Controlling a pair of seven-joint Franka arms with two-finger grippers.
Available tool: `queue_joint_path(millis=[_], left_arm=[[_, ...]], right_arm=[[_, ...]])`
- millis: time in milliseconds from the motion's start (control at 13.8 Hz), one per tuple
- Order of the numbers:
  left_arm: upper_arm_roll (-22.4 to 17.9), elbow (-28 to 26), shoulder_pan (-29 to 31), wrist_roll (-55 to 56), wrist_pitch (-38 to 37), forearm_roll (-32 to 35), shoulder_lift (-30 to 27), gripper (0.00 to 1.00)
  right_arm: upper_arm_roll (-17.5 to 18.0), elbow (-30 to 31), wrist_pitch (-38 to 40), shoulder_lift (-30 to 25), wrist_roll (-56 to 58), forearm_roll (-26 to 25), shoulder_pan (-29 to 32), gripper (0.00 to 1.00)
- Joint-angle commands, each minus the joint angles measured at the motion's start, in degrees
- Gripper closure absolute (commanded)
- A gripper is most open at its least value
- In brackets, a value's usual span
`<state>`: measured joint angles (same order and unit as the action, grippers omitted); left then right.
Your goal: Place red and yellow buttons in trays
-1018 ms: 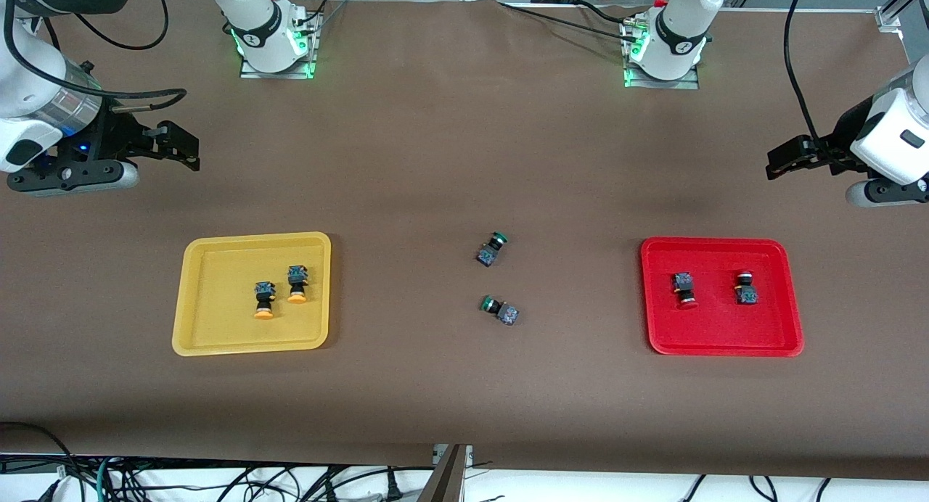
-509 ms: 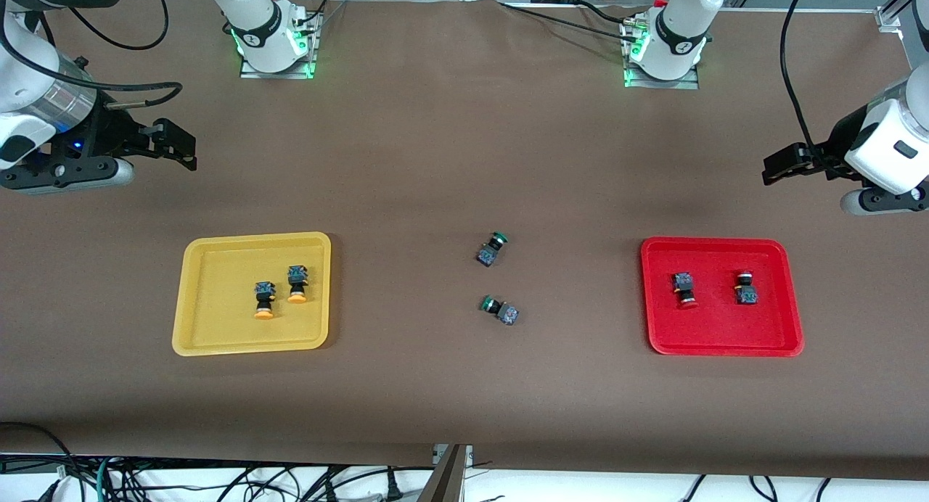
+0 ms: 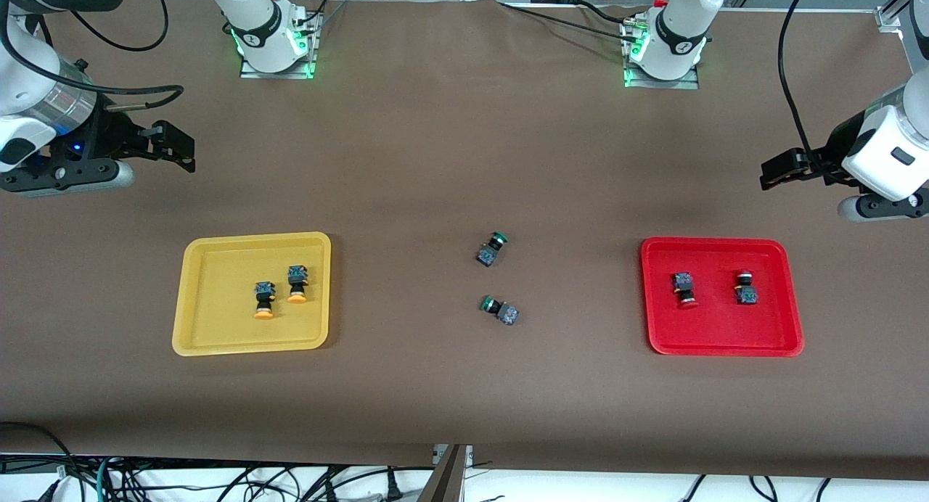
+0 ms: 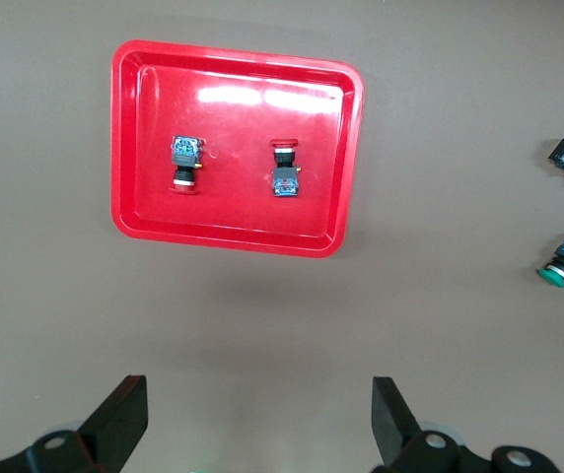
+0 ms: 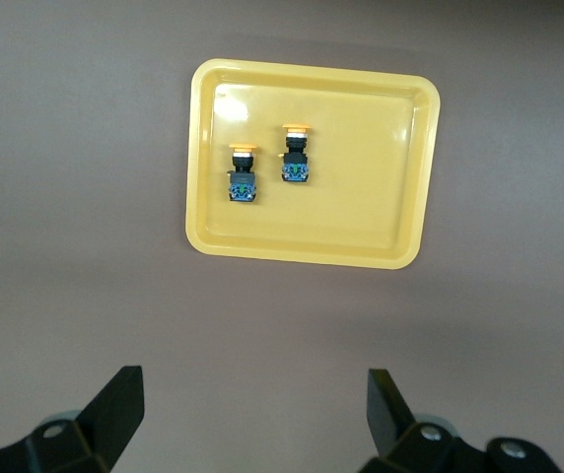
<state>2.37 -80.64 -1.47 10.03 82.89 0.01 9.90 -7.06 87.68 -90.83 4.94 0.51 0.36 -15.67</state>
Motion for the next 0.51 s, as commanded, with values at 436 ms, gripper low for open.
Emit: queue_joint_path(millis=[436], left_arm=[[-0.1,2.7,-0.5,0.4,-1.7,-0.5,1.4,0.0]], right_arm=[[0.4,-0.8,0.7,0.2,1.0,-0.3,0.6,0.0]])
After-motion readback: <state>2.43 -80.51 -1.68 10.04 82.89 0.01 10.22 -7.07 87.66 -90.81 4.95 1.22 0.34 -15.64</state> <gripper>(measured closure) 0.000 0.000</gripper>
